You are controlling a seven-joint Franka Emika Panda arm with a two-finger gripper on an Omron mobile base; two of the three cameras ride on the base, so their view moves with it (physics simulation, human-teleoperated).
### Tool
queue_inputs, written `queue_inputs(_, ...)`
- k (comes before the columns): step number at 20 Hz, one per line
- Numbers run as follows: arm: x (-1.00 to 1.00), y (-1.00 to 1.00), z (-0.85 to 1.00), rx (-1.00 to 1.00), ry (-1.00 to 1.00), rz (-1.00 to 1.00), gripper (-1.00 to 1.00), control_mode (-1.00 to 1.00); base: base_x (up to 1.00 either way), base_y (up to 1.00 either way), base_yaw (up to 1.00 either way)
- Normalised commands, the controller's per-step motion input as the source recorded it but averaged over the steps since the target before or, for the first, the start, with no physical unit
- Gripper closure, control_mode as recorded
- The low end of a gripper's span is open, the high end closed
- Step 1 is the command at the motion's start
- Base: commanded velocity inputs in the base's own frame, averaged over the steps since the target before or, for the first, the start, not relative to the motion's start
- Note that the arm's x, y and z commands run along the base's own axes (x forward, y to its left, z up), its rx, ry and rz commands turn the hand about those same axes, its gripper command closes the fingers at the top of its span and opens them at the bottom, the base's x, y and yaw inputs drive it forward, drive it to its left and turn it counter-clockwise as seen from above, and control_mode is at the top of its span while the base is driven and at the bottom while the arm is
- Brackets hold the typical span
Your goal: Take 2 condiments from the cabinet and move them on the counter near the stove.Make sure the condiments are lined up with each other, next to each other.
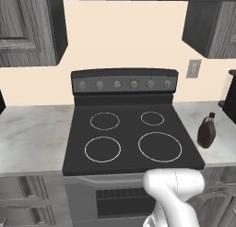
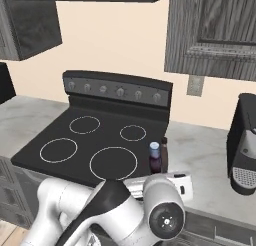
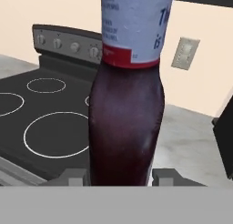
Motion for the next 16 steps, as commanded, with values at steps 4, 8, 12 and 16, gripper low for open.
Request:
queue_inputs(4,0.63,-0.10,-0.48,0.00,-0.12,0.08,1.00,-1.00,0.00,0.00,0.00)
queue_inputs(8,0.35,-0.37,-0.37,0.00,-0.07,0.12,1.00,-1.00,0.00,0.00,0.00)
queue_inputs(12,0.08,-0.78,-0.34,0.00,-0.02,0.10,1.00,-1.00,0.00,0.00,0.00)
queue_inputs(16,0.14,-0.61,-0.15,0.02,0.00,0.05,1.00,-1.00,0.00,0.00,0.00)
